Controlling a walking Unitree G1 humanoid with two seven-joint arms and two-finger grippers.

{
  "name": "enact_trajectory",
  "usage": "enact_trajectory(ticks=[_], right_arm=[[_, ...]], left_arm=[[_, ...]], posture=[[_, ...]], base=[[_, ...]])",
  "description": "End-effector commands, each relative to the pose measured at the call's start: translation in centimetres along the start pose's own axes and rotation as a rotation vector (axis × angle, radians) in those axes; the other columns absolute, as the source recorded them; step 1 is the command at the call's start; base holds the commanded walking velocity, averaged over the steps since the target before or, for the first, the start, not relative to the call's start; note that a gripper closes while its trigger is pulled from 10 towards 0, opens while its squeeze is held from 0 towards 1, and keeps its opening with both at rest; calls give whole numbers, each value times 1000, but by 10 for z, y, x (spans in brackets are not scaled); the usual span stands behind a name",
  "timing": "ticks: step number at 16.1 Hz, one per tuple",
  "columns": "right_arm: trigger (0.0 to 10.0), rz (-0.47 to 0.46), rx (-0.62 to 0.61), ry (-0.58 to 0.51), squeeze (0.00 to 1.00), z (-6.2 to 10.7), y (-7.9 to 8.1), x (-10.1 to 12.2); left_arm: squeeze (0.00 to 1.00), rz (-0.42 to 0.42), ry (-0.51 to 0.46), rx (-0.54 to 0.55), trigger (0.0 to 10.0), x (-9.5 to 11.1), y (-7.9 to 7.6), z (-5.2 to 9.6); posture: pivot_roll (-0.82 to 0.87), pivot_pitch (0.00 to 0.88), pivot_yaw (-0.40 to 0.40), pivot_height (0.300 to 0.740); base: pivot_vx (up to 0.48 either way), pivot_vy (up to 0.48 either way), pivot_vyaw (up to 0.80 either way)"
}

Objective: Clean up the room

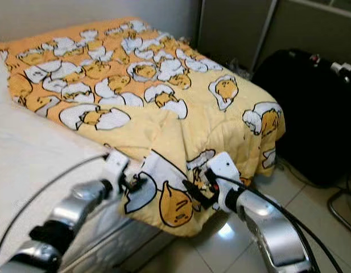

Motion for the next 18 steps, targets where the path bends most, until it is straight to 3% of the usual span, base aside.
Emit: enact_trajectory(ticks=[1, 2, 3, 4, 5, 6, 7, 11, 12, 14, 15, 18], right_arm=[[10000, 13, 9, -9, 1000, 3, -2, 5], [10000, 18, 13, -6, 1000, 6, -2, 5], [10000, 20, 12, -3, 1000, 8, -3, 4], [10000, 21, 13, 1, 1000, 10, -2, 3], [10000, 21, 15, 2, 1000, 12, -1, 3], [10000, 18, 15, 5, 1000, 13, 0, 1], [10000, 14, 21, 12, 1000, 15, 1, -1], [10000, 18, 31, 27, 1000, 15, 3, -5], [10000, 23, 30, 27, 529, 15, 3, -5], [10000, 27, 28, 26, 392, 15, 3, -4], [10000, 31, 28, 28, 0, 17, 4, -4], [10000, 31, 25, 34, 0, 18, 3, -6]], left_arm=[[996, -18, -6, -4, 10000, 2, 1, -3], [827, -26, 10, -9, 10000, 0, -3, -7], [204, -47, 43, 10, 10000, -5, -3, -9], [27, -61, 81, 37, 10000, -11, -2, -11], [0, -40, 91, 41, 9412, -13, -3, -12], [0, -3, 90, 30, 2941, -14, -5, -13], [0, 27, 95, 5, 0, -15, -10, -14], [0, 36, 112, 14, 0, -19, -11, -16], [0, 12, 121, 30, 0, -19, -9, -16], [0, 8, 129, 39, 0, -21, -9, -16], [0, 6, 127, 45, 0, -21, -9, -16], [0, -5, 124, 50, 0, -21, -10, -16]], posture=[[-107, 0, 43, 740], [-113, 0, 44, 740], [-120, 0, 46, 740], [-130, 0, 49, 740], [-134, 0, 52, 740], [-137, 0, 54, 740], [-137, 0, 56, 740], [-139, 1, 56, 740], [-141, 2, 57, 740], [-150, 5, 58, 740], [-155, 6, 60, 740], [-145, 14, 53, 740]], base=[[0, 0, 0], [0, 0, 0], [0, 0, 0], [0, 0, 0], [0, 0, 0], [0, 0, 0], [0, 0, 0], [0, 0, 0], [0, 0, 0], [0, 0, 0], [0, 0, 0], [0, 0, 0]])
Point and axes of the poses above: a point about 5 cm out from each wrist's last joint towards the gripper, its own z axis pointing back from the gripper into the wrist, its own x axis along the axis of the wrist's last joint, y = z × x, the point moved 4 cm from there along -z, pointing out of the wrist towards the gripper, and after that the axes turned 14 degrees about -z, right-handed, at the moved point
